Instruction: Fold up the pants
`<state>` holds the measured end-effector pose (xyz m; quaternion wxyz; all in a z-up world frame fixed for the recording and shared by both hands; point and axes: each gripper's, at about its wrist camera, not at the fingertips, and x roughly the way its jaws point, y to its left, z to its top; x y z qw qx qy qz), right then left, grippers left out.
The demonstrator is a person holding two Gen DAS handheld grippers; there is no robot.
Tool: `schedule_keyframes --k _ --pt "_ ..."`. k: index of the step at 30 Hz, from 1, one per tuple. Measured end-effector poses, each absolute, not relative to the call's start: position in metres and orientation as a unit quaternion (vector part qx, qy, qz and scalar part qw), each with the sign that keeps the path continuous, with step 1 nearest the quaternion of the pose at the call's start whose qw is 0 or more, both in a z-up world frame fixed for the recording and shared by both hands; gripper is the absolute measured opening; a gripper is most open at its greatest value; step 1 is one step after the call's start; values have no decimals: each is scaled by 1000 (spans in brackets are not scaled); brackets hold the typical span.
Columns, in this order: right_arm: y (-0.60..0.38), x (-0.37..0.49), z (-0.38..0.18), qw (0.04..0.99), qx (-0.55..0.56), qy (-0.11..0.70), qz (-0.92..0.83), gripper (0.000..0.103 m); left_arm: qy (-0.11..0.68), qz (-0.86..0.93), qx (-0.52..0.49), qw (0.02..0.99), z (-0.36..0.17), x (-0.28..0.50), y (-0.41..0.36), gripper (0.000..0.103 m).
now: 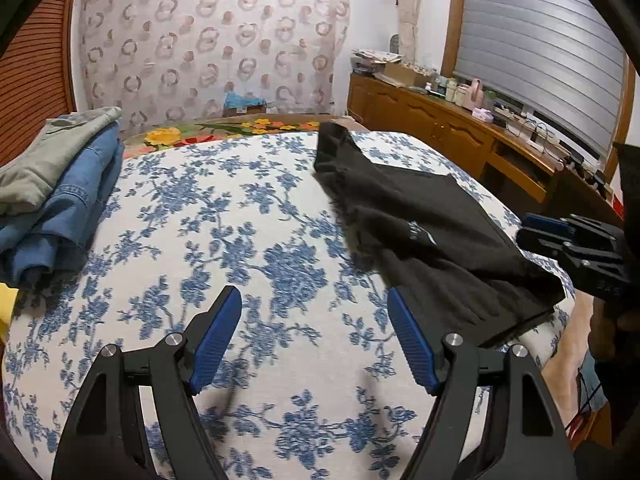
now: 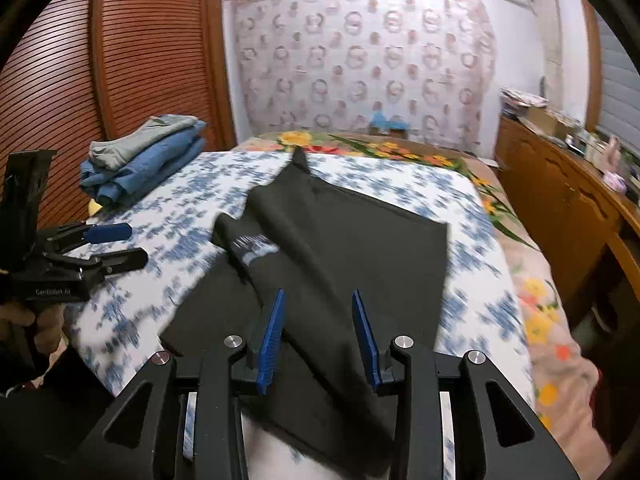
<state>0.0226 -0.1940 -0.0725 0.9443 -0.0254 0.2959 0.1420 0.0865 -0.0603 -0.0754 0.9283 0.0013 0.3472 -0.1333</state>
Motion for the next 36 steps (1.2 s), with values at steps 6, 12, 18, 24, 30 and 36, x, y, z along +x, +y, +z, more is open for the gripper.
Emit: schedule_keyframes --k 6,12,18,24,30,36 --pt "-171 56 -76 935 -47 303 179 39 343 -126 1 931 -72 86 -51 76" --pt "-155 92 -84 919 -53 336 199 39 344 -122 -4 931 -73 86 -43 76" --pt "-134 113 -83 905 -72 355 222 39 346 -116 -11 931 -77 86 -36 76" --pt "-120 131 -87 896 -87 369 233 39 348 -112 -19 931 -80 87 -31 76" --pt "-113 147 -95 878 -102 394 252 10 354 -117 -19 928 -85 90 -35 76" --pt "-136 157 -78 884 -68 380 263 6 359 -135 -3 923 -88 100 -53 76"
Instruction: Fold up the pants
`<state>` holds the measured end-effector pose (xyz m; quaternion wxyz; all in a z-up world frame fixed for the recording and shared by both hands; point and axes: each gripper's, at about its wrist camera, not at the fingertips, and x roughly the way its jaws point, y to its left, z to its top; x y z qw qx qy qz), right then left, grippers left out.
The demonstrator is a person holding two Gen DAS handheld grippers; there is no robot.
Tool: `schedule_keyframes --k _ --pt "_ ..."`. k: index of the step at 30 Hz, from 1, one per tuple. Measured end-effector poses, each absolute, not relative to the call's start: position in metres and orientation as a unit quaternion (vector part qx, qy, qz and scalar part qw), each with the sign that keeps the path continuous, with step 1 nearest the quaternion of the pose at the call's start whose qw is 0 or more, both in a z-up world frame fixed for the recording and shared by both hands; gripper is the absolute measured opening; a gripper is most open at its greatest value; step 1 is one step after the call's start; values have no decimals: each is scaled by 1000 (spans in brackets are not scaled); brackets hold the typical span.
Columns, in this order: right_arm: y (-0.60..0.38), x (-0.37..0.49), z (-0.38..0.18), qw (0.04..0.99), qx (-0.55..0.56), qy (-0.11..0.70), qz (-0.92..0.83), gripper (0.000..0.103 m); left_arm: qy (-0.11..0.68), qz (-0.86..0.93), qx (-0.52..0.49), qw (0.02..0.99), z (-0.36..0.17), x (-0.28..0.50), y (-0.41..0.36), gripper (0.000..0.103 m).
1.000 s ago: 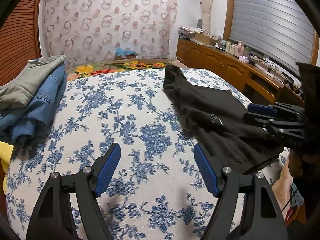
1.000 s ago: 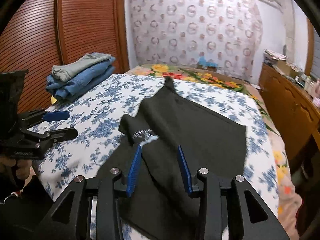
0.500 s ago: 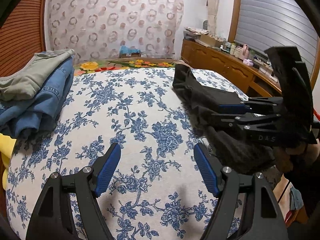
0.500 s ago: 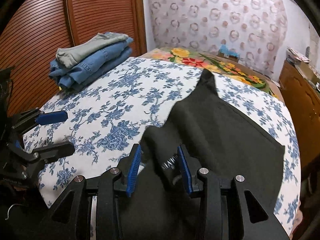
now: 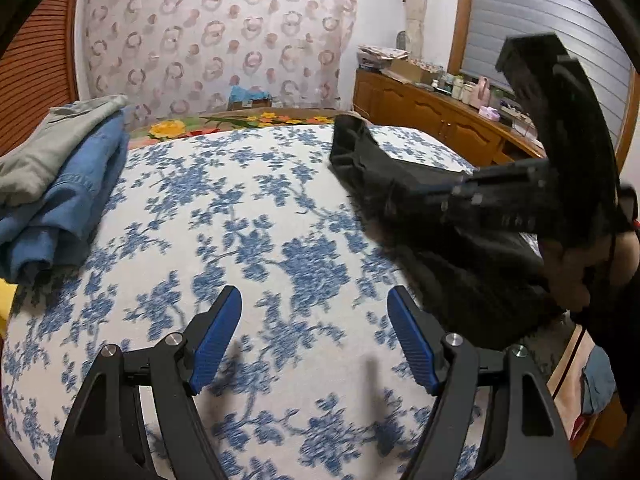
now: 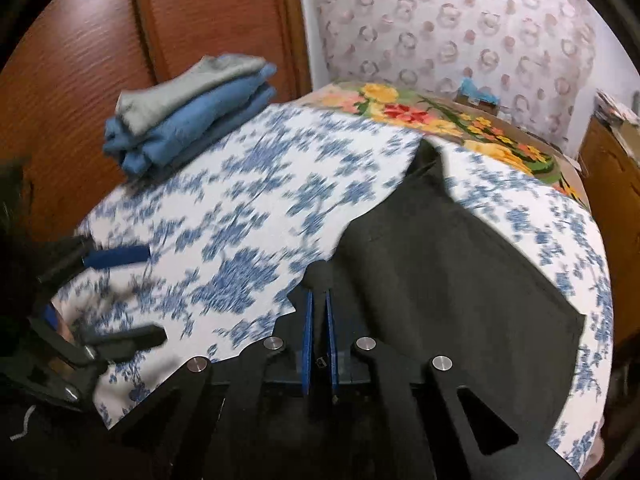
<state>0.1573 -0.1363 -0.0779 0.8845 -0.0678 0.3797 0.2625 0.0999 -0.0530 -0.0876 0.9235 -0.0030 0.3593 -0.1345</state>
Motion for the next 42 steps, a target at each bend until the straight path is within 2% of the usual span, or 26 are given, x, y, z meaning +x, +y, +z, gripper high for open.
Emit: schedule_keyframes --k 9,20,22,24,42 --pt "-205 177 -72 907 -36 376 186 6 371 -163 3 914 -88 115 -82 76" --pt "-224 193 -74 915 -35 381 125 6 398 -173 42 900 -104 126 -103 76" --pt "-231 191 -69 919 -32 374 120 18 400 -175 43 899 -104 126 -104 76" --pt "-237 189 -65 924 -27 365 106 23 401 -174 43 899 -105 126 -104 76" --pt "-236 214 -101 899 -23 428 85 31 413 -167 58 894 -109 127 -110 76"
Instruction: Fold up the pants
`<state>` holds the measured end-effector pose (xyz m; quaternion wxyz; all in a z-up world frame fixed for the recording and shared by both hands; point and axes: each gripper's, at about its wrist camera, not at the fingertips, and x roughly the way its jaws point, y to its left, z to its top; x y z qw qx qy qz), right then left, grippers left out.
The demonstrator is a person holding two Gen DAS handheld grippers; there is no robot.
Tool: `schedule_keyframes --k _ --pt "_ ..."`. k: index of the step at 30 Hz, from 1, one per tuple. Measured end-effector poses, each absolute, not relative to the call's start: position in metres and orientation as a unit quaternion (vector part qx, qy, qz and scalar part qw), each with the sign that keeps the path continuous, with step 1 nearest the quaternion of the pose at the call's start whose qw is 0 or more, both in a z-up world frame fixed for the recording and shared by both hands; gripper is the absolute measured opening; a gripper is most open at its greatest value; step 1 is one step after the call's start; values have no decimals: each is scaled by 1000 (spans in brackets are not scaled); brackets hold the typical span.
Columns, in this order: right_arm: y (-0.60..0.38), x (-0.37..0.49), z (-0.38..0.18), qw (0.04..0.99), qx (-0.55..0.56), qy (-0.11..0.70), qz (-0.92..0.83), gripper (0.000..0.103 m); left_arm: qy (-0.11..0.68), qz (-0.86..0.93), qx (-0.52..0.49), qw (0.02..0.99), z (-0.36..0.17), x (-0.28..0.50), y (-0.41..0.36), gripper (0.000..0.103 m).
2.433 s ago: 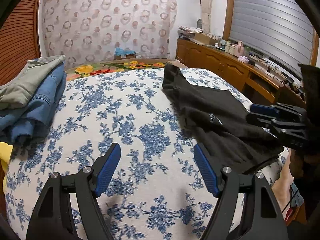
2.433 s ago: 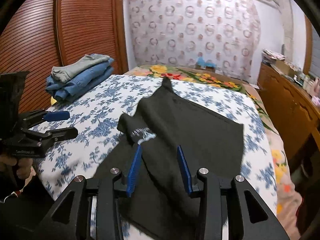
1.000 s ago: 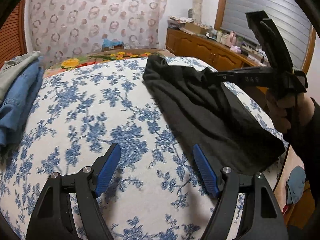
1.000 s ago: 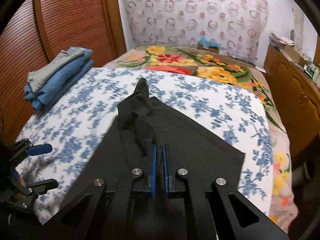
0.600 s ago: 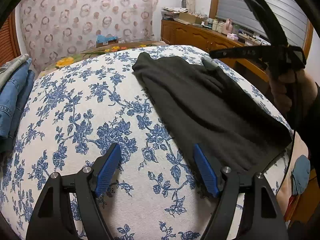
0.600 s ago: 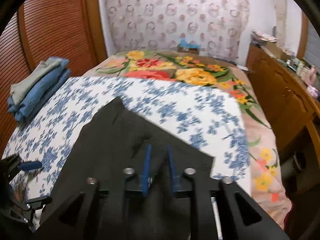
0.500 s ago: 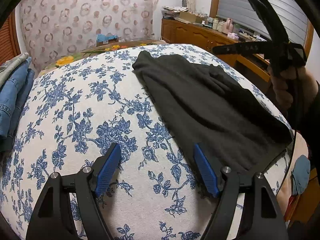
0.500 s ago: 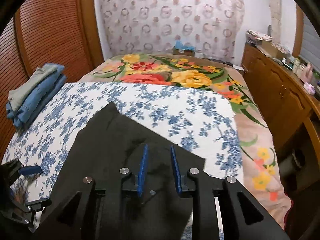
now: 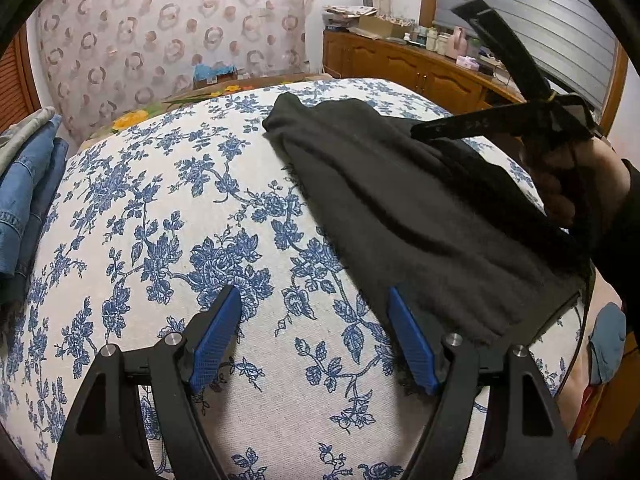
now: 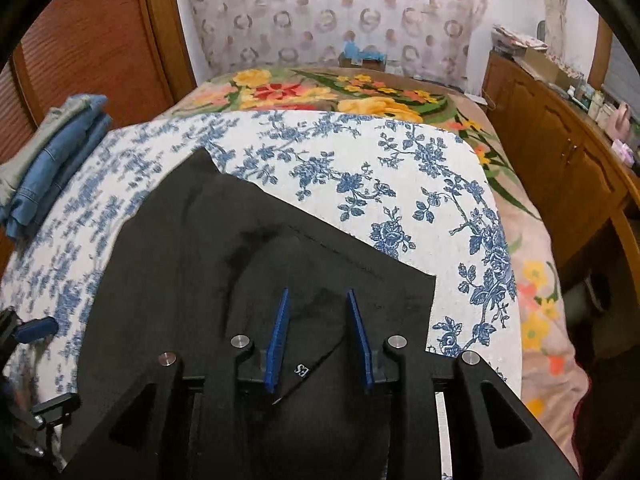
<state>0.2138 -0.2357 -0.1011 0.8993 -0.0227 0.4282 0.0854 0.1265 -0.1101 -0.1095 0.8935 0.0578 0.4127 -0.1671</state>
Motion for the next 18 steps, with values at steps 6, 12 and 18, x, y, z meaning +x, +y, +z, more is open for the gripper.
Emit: schedule_keyframes --k 6,12,18 --pt "-227 216 -102 899 -57 426 82 12 413 -167 57 894 -110 126 -110 76" --pt "-232 205 -80 919 -42 373 116 6 413 -167 57 894 -110 126 -110 76" --pt "-252 196 -65 941 -37 327 78 6 412 -167 57 894 -110 126 -110 76"
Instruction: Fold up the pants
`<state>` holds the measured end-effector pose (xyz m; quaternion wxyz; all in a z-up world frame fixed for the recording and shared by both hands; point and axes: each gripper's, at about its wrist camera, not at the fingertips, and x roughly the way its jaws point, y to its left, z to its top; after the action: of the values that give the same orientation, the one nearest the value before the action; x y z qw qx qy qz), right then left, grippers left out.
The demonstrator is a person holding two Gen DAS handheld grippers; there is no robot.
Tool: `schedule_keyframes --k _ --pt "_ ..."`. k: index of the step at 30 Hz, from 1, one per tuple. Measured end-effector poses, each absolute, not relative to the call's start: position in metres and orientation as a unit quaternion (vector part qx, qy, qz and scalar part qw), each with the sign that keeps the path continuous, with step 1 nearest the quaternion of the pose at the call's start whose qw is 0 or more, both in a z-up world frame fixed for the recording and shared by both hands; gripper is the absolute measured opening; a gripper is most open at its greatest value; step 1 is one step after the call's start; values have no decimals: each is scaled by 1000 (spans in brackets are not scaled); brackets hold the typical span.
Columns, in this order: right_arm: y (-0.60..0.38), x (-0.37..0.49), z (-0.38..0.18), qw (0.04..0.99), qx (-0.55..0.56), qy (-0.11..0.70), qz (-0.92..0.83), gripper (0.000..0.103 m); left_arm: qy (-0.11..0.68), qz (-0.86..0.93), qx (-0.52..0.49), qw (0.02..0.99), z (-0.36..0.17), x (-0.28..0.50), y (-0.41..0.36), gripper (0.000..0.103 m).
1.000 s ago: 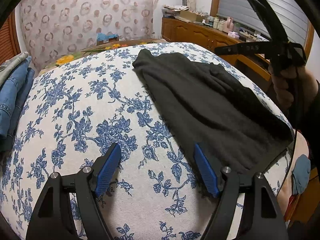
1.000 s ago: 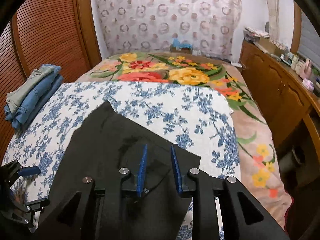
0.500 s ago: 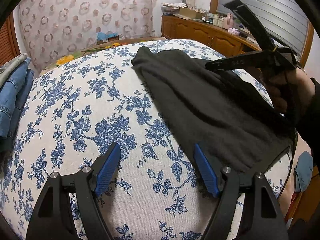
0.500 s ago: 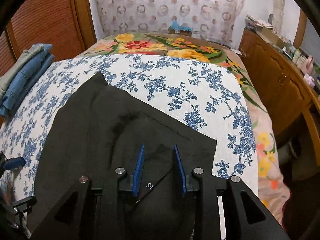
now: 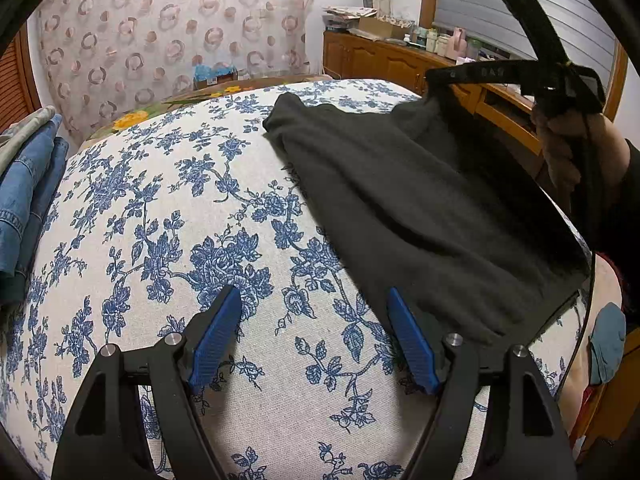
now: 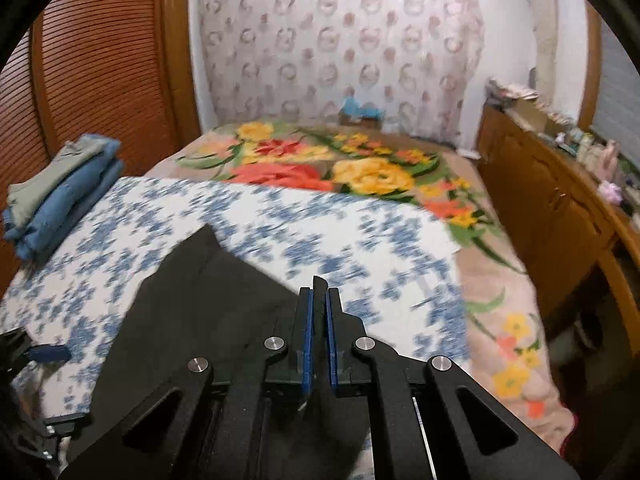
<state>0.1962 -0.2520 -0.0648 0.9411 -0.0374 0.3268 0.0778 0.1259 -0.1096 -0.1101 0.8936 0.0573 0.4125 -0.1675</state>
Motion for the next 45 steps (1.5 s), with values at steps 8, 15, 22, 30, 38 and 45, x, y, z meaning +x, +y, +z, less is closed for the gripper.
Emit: schedule_keyframes --k 8,15,22,30,38,45 --pt "-271 216 -101 924 -40 379 32 6 412 -167 58 894 -110 126 -110 76" --pt "-277 221 -102 918 -34 394 15 16 412 -167 57 894 -110 126 -110 76" --pt "-285 203 -88 925 -5 380 12 21 412 -168 57 894 -111 126 -110 76" --pt "-257 142 -94 920 -17 386 64 23 412 -167 57 894 -111 126 -110 76" --pt "-232 112 -115 908 -24 404 107 23 412 -168 57 894 -111 126 -110 76" --pt "-226 107 -122 911 -43 399 97 24 412 -167 57 894 -111 126 -110 76"
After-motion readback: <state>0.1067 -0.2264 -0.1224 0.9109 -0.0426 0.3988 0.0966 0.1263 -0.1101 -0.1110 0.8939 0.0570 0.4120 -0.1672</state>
